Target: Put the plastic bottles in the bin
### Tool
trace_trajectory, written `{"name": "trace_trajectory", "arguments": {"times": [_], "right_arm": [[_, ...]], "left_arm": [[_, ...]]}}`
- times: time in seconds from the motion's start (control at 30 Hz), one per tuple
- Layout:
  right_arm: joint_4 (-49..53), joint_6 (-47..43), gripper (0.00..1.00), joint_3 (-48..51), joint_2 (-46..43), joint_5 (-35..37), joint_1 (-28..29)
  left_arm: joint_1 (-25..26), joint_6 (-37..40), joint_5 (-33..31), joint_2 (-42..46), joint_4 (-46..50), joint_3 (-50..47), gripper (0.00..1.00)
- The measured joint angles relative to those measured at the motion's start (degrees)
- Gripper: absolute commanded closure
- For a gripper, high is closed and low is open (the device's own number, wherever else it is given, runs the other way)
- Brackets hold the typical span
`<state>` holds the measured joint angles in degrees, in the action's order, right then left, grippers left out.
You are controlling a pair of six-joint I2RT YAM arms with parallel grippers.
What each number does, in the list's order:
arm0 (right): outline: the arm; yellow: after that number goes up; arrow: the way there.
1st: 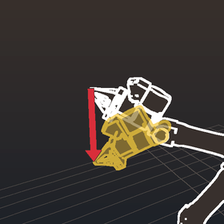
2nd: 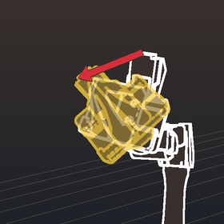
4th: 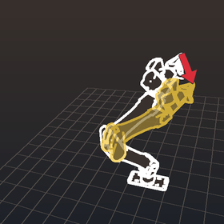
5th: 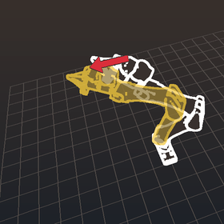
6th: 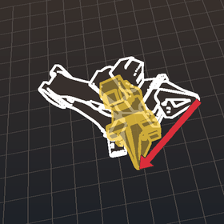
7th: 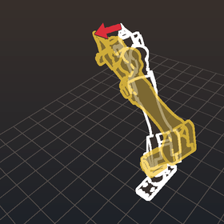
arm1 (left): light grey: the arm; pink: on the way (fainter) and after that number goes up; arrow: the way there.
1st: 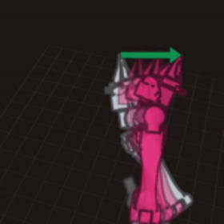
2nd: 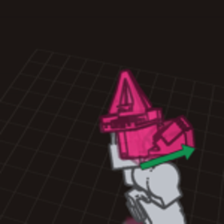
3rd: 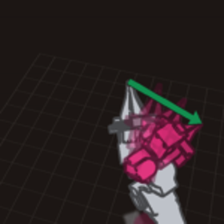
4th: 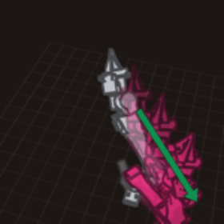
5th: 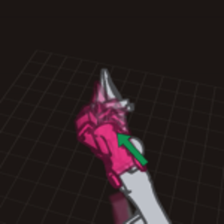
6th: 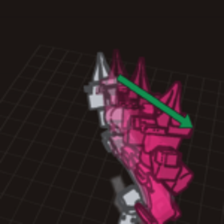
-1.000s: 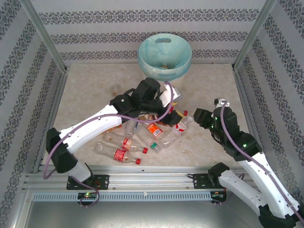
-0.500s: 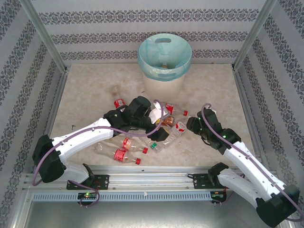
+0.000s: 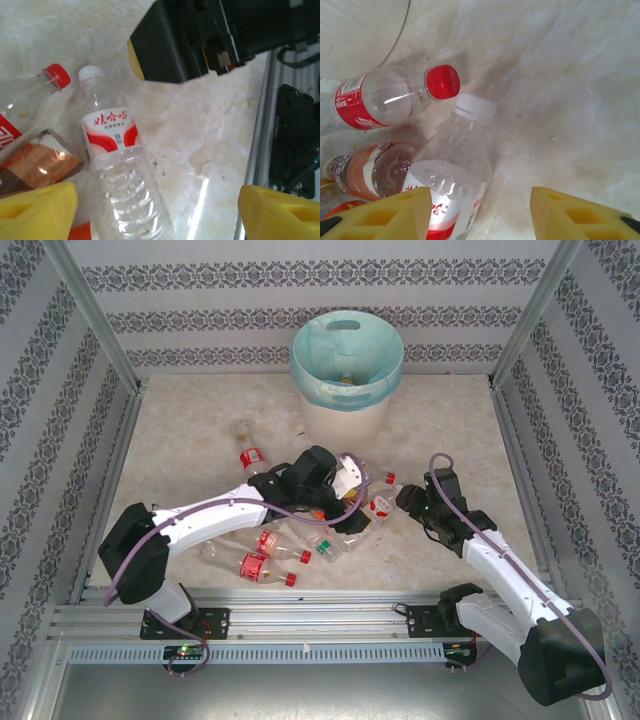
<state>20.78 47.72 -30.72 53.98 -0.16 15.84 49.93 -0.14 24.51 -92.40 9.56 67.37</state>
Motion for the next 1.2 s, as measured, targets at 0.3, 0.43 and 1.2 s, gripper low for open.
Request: {"name": "trace_trajectory", "arguments": {"times": [0.3, 0.43, 1.2], "right_arm": [[-0.5, -0.1, 0.44, 0.0, -2.1, -0.2, -2.5], [-1.8, -0.3, 0.44, 0.0, 1.0, -1.5, -4.1], [-14.5, -0.9, 0.50, 1.7, 13.7, -7.4, -6.0]], "left_arm": [[0.0, 1.7, 1.2, -4.9, -1.2, 7.0, 0.16], [0.0, 1.6, 1.6, -5.7, -1.3, 7.0, 0.16], [0.0, 1.6, -0.5, -6.8, -1.3, 7.0, 0.15]]}}
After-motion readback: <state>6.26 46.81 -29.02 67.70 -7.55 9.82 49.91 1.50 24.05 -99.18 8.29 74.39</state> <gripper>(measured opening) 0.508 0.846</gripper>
